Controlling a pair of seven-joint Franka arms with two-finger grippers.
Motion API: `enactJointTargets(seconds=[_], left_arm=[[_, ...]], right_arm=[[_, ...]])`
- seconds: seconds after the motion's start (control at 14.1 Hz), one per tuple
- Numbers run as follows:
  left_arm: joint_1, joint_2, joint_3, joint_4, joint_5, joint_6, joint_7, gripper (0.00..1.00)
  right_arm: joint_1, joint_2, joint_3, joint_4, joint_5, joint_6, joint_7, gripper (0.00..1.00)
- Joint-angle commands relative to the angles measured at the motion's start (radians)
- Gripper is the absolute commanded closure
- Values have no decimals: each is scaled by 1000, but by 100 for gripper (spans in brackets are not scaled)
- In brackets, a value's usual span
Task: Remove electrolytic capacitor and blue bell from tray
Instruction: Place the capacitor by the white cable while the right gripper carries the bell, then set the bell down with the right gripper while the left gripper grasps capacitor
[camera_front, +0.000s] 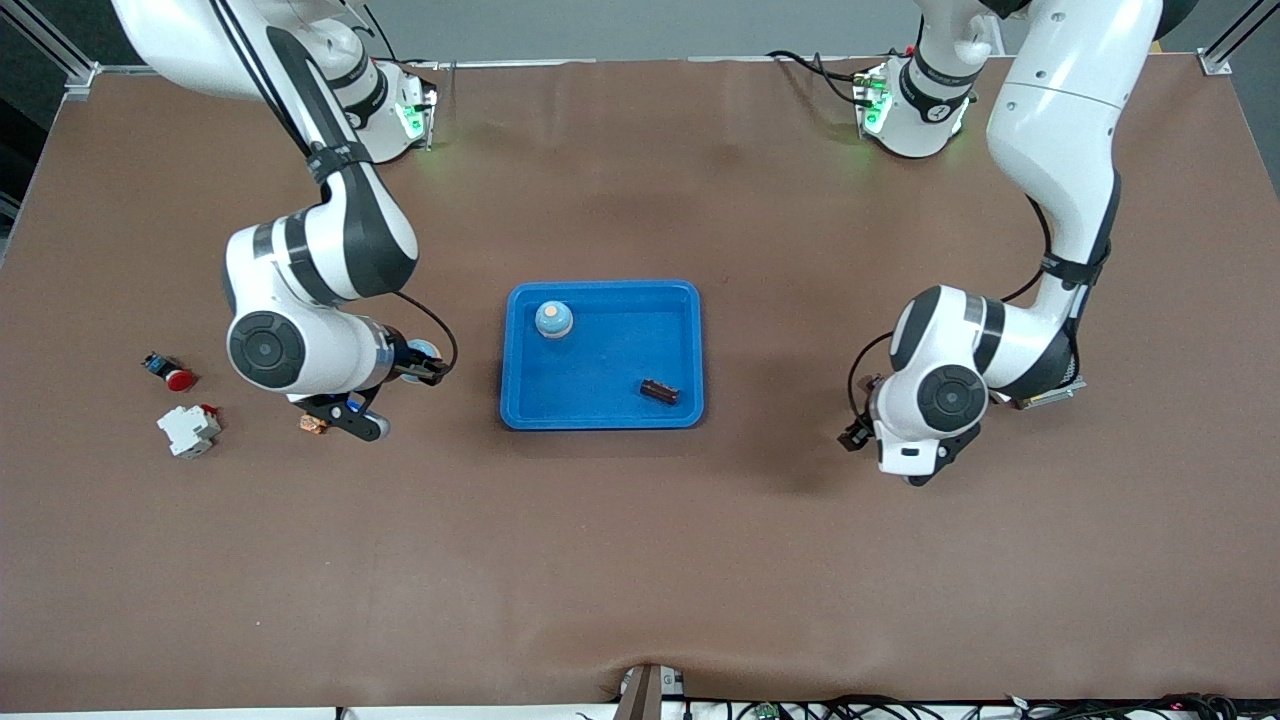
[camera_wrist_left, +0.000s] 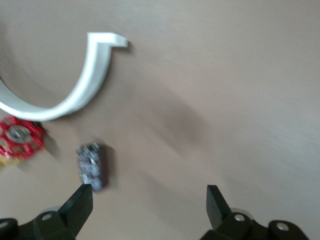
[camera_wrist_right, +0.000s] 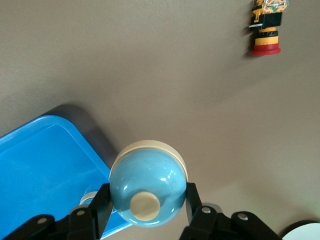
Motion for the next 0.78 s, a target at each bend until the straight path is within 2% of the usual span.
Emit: enactJointTargets(seconds=[0.0,0.21,0.43,0.57,0.71], left_arm=[[-63,5,-19,54,3,-25,-104,0],[-173,9,-17,62,-43,-19,-235,0],[-250,44,-16,121,-80,23,-508,0],[-296,83,-14,179,-75,26,-602,0],[-319,101,-14,189,-75,70,-642,0]], right_arm=[[1,-11,16,-56,-22,74,-1,100],[-7,-20,18,-183,-19,247,-1,100],[-3,-112,22,-413,-18,517,-3,100],[11,-120,24,-445,-18,540,0,100],[33,-120,23,-456,-18,553,12,100]])
